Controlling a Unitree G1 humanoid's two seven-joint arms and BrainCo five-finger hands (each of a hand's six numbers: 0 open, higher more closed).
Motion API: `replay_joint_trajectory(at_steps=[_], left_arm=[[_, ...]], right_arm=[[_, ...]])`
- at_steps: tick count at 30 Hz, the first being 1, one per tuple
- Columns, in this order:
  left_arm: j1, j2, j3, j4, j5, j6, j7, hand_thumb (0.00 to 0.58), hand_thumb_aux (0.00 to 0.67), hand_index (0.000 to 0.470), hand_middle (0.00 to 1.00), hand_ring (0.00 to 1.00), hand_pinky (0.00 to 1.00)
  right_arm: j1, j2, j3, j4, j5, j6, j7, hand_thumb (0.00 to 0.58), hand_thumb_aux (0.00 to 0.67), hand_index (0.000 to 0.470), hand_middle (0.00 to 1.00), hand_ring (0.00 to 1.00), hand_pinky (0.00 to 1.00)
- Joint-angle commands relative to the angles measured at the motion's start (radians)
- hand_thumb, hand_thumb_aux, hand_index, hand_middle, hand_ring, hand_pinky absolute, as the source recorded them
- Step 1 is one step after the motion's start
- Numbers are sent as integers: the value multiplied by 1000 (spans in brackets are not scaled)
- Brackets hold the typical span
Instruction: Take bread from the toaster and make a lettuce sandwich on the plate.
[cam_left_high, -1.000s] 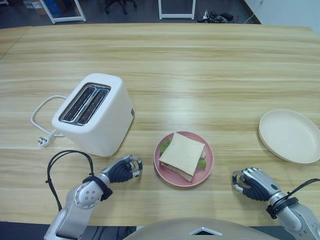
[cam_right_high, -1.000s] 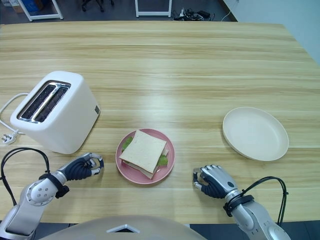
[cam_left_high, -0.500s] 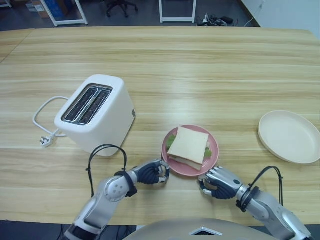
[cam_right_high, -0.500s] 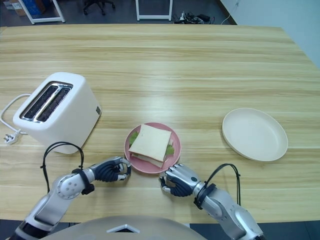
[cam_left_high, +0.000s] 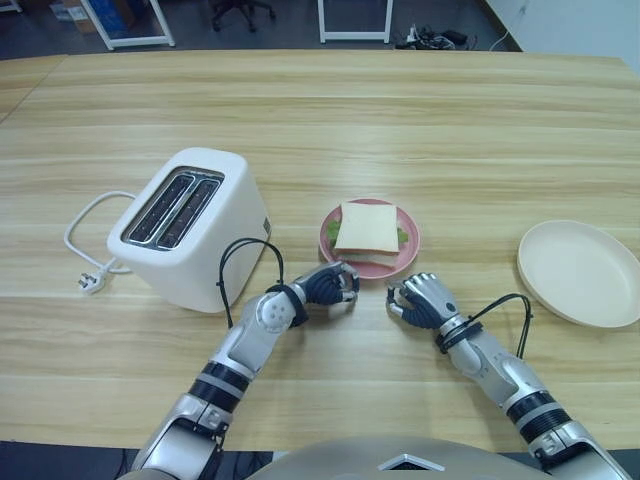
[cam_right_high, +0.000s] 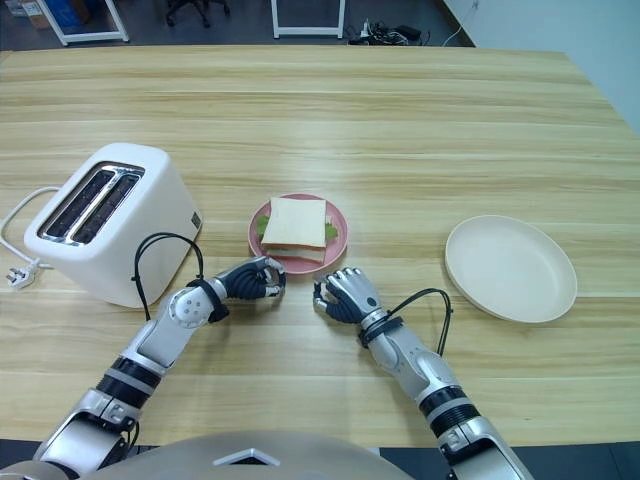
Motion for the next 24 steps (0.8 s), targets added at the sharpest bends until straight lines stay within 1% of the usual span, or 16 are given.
replay_joint_trajectory(at_steps=[1,2,4,5,6,8,9,11,15,17,20,24], left_arm=[[110,51,43,-58,4,42,10,460,365,256,776,776,776],[130,55,71,-103,-13,47,17,0,0,0,12,12,12],[171,51,137,-192,-84,33,20,0,0,0,0,0,0],[191,37,169,-231,-146,9,13,0,0,0,0,0,0],[208,6,200,-257,-231,-36,6,0,0,0,0,0,0],[225,-81,242,-244,-339,-161,54,0,0,0,0,0,0],[231,-143,266,-217,-392,-200,87,0,0,0,0,0,0],[230,-235,301,-154,-451,-238,150,0,0,0,0,0,0],[193,-360,355,26,-451,-318,286,0,0,0,0,0,0],[175,-390,364,114,-426,-379,327,0,0,0,0,0,0],[168,-408,386,171,-411,-444,367,0,0,0,0,0,0],[128,-391,405,219,-390,-487,387,0,0,0,0,0,0]], right_arm=[[101,-75,-37,-82,132,-77,91,0,0,0,0,0,0],[130,-96,-57,-130,205,-104,133,0,0,0,0,0,0],[187,-125,-119,-233,402,-139,219,0,0,0,0,0,0],[208,-129,-151,-276,496,-141,255,0,0,0,0,0,0],[223,-125,-187,-313,581,-138,278,0,0,0,0,0,0],[232,-86,-244,-355,683,-109,287,0,0,0,0,0,0],[227,-58,-262,-351,693,-95,277,0,0,0,0,0,0],[209,-1,-276,-316,666,-73,239,0,0,0,0,0,0],[162,130,-281,-185,589,1,130,0,0,0,0,0,0],[140,165,-290,-124,564,17,92,0,0,0,0,0,0],[109,183,-312,-84,551,20,71,0,0,0,0,0,0],[84,202,-348,-81,591,19,90,0,0,0,0,0,0]])
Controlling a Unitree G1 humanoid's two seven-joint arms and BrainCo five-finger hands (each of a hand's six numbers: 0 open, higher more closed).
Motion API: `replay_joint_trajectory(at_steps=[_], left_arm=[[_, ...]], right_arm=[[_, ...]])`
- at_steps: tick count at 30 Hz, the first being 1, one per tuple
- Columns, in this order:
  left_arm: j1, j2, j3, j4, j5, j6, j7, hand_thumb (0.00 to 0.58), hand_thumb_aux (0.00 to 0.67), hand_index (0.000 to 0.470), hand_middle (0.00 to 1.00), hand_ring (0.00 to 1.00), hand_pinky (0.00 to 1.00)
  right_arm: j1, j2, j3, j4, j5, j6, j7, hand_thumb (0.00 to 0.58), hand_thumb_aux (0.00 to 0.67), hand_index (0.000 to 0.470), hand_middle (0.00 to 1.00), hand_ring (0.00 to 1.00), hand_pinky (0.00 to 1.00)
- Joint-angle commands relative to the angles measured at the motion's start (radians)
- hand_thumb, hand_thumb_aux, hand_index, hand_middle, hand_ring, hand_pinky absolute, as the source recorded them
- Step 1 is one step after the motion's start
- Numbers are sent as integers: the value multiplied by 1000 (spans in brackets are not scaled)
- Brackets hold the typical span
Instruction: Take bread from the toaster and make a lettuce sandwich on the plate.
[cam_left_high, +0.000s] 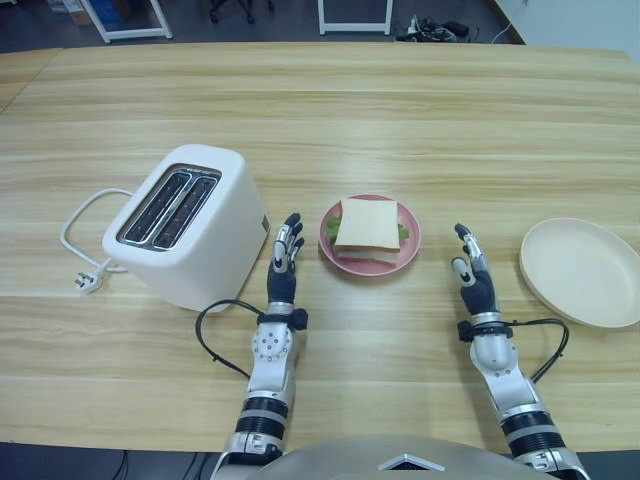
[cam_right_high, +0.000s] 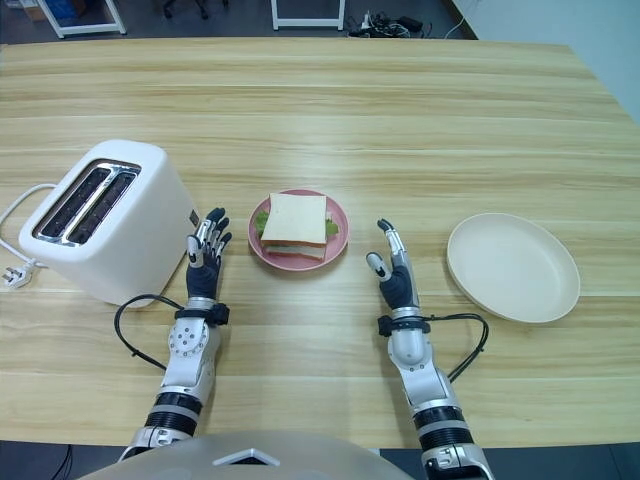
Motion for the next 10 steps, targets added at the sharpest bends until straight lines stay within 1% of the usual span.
replay_joint_trajectory(at_steps=[1,7,10], left_arm=[[-45,19,23,47,25,-35,19,0,0,0,0,0,0],[-113,8,20,120,68,-100,56,0,0,0,0,0,0],[-116,-4,18,131,70,-123,65,0,0,0,0,0,0]], right_arm=[[-36,29,-31,10,55,8,28,0,0,0,0,0,0],[-99,72,-56,24,97,41,60,0,0,0,0,0,0],[-108,89,-58,7,123,37,90,0,0,0,0,0,0]])
